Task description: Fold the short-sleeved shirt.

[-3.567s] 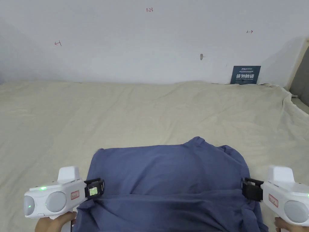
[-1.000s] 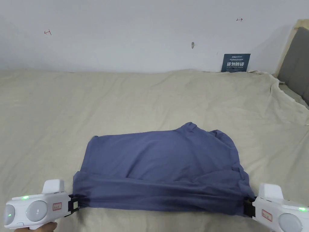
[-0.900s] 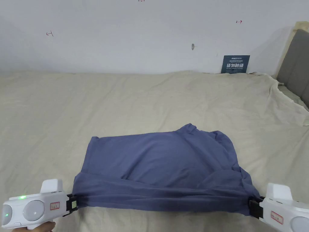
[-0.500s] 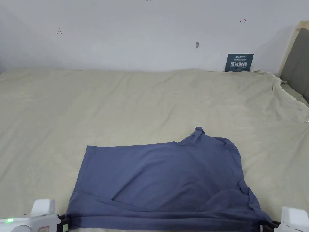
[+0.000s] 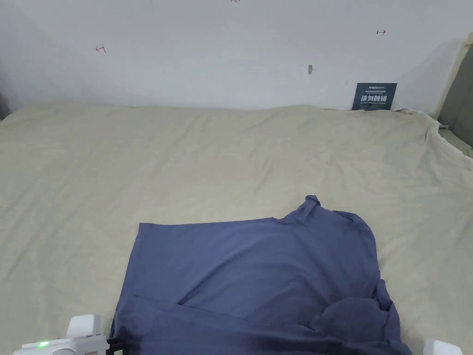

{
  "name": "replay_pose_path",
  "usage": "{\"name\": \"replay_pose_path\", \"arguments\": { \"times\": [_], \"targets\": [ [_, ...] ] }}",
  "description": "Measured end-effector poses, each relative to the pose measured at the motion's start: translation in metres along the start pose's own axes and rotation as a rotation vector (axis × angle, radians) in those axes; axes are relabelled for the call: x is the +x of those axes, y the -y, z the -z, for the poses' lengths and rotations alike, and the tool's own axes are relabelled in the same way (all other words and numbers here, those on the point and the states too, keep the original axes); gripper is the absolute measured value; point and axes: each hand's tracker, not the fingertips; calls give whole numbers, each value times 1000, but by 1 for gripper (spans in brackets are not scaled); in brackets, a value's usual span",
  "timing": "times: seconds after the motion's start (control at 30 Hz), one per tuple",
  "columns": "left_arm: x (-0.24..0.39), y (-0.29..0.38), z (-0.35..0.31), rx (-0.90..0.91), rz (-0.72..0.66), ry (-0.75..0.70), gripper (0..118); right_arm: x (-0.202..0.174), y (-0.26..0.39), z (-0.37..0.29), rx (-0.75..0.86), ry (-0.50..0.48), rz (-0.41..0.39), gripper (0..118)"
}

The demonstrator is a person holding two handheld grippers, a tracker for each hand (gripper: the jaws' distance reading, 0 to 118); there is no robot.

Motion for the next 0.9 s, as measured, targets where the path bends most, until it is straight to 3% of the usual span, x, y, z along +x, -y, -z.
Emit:
{"name": "replay_pose_path", "arguments": {
  "times": [0.03, 0.1, 0.13, 0.27, 0.47, 0.57, 0.63, 0.67, 0.7, 0.83, 0.9],
  "targets": [
    [1, -3, -7, 15, -23, 11, 56, -2, -5, -8, 20, 4, 0, 32],
    [6, -10, -30, 83, -45, 45, 82, -11, -18, -32, 110, -14, -30, 78],
    [9, -15, -43, 133, -39, 58, 90, -15, -26, -44, 157, -11, -51, 88],
    [29, -39, -97, 304, 28, 52, 95, -42, -61, -100, 356, -30, -136, 89],
    [53, -62, -145, 476, 56, 13, 95, -67, -86, -144, 552, -69, -198, 89],
    [62, -64, -152, 522, 68, 4, 92, -75, -87, -143, 602, -26, -225, 84],
    [68, -62, -150, 559, 89, -20, 80, -77, -85, -141, 622, -26, -234, 60],
    [70, -60, -150, 570, 88, -15, 68, -79, -83, -139, 634, -24, -231, 43],
    [71, -59, -150, 574, 84, -6, 38, -81, -82, -138, 642, -17, -226, 20],
    [73, -55, -142, 602, 59, 91, 0, -82, -81, -130, 662, 3, -219, 1],
    [74, -59, -135, 593, 59, 77, 0, -81, -83, -126, 661, -3, -224, 0]
  ]
}}
